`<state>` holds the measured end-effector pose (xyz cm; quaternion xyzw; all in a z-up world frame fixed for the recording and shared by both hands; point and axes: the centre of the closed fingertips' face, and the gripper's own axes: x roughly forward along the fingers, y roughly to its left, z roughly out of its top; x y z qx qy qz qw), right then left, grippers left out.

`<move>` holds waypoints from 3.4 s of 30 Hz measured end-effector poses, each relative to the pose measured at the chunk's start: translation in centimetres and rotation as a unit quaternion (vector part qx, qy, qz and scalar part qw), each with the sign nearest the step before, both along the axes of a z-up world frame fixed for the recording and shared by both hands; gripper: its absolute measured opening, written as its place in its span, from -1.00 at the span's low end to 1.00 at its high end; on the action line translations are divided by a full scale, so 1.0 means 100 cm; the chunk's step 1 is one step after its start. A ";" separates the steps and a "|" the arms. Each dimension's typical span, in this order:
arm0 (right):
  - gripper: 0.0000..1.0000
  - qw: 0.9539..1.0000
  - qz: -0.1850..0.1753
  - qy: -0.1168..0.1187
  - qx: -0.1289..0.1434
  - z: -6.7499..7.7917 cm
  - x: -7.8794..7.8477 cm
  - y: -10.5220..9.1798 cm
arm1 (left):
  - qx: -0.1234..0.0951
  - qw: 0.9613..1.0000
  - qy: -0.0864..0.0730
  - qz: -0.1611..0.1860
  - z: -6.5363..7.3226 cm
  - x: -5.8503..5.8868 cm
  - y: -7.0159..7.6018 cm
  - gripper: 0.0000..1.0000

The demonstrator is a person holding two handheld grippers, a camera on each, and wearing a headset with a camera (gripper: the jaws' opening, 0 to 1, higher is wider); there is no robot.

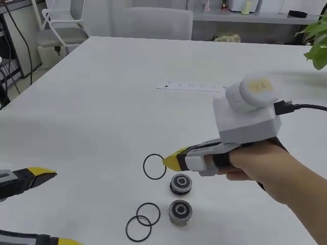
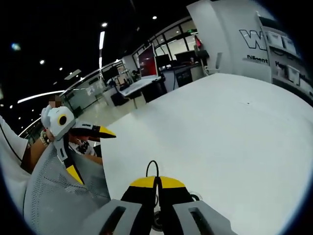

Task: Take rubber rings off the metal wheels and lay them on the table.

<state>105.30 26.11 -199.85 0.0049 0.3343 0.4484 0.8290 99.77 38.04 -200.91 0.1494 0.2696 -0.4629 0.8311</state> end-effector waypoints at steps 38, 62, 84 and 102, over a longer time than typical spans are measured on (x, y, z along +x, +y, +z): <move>-1.00 0.985 0.161 0.043 -0.054 -0.046 -0.070 0.071 | -0.005 1.000 0.017 -0.008 -0.005 -0.006 -0.003 0.86; -1.00 0.985 0.140 0.039 -0.089 -0.064 -0.060 0.059 | 0.012 0.999 0.022 -0.021 -0.012 -0.009 -0.003 0.91; -1.00 0.988 0.110 0.009 -0.104 -0.070 -0.045 0.055 | 0.016 0.999 0.026 -0.023 -0.014 -0.011 -0.003 0.86; -0.99 0.990 0.098 -0.010 -0.102 -0.062 -0.034 0.050 | 0.014 0.999 0.031 -0.029 -0.014 -0.013 -0.004 0.84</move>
